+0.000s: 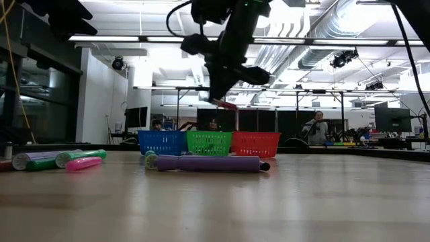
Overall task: Pick & Place Markers
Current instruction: Put the red marker pen into the green bin
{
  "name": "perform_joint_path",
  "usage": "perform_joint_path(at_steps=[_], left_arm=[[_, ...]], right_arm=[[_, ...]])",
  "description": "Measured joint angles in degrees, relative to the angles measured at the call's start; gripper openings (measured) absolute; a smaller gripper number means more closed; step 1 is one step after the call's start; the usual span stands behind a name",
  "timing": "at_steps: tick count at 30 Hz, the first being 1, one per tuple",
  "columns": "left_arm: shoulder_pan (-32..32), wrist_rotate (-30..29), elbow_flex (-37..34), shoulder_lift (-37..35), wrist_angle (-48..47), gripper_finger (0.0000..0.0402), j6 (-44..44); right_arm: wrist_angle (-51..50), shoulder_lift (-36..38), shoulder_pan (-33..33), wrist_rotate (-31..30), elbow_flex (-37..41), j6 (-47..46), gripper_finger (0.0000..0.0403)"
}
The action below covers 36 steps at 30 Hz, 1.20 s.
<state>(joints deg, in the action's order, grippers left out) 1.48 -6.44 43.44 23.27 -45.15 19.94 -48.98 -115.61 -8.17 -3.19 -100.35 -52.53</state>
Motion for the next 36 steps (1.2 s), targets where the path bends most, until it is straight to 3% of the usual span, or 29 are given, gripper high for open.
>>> perform_joint_path(at_steps=[10, 21, 36], left_arm=[[0.0, 0.0, 0.0, 0.0, 0.0, 0.0181, 0.9], [0.0, -0.6, 0.0, 0.0, 0.0, 0.0181, 1.5], [0.0, -2.2, 0.0, 0.0, 0.0, 0.0181, 3.1]], right_arm=[[9.4, 0.0, -6.8, 2.9, 0.0, 2.4, 0.0015], [9.0, -0.8, -14.5, 2.0, -0.1, 3.1, 0.0015], [10.3, -5.4, -15.2, 0.2, -0.1, 3.8, 0.0015]])
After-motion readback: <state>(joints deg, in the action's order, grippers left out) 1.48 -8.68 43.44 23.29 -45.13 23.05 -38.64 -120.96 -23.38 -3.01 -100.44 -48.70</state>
